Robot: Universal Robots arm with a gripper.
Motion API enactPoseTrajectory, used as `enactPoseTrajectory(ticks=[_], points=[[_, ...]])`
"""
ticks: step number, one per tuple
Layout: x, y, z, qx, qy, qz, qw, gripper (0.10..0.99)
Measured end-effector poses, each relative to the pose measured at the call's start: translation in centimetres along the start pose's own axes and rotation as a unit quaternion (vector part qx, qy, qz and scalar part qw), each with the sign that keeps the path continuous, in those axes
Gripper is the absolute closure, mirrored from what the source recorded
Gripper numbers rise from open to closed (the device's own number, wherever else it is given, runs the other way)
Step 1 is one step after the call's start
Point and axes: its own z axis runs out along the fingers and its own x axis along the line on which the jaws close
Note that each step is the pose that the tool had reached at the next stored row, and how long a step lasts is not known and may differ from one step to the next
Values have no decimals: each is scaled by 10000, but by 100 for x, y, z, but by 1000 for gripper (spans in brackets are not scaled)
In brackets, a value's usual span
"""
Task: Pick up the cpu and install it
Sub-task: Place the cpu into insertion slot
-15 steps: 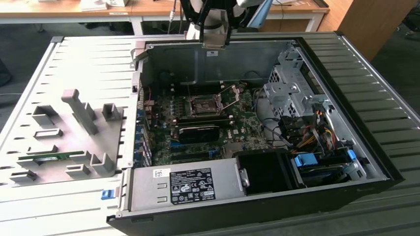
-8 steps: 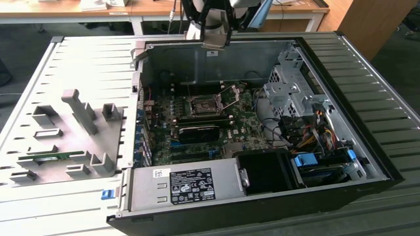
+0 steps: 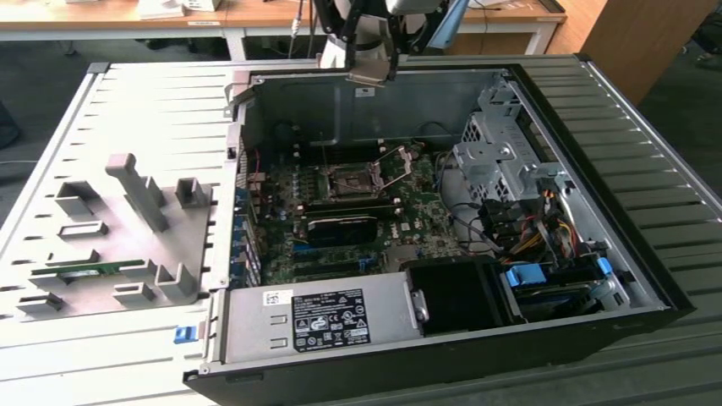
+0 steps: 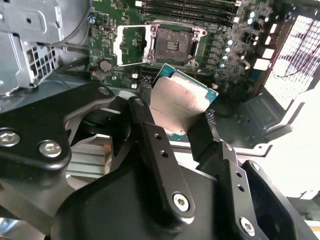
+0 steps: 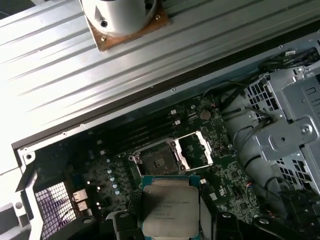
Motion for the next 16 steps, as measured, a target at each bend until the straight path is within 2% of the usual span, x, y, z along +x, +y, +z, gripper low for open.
enactPoseTrajectory(ticks=[7, 16], points=[[0, 0, 4, -13, -32, 340, 9994, 545], [0, -1, 8, -28, -69, 736, 9973, 545]])
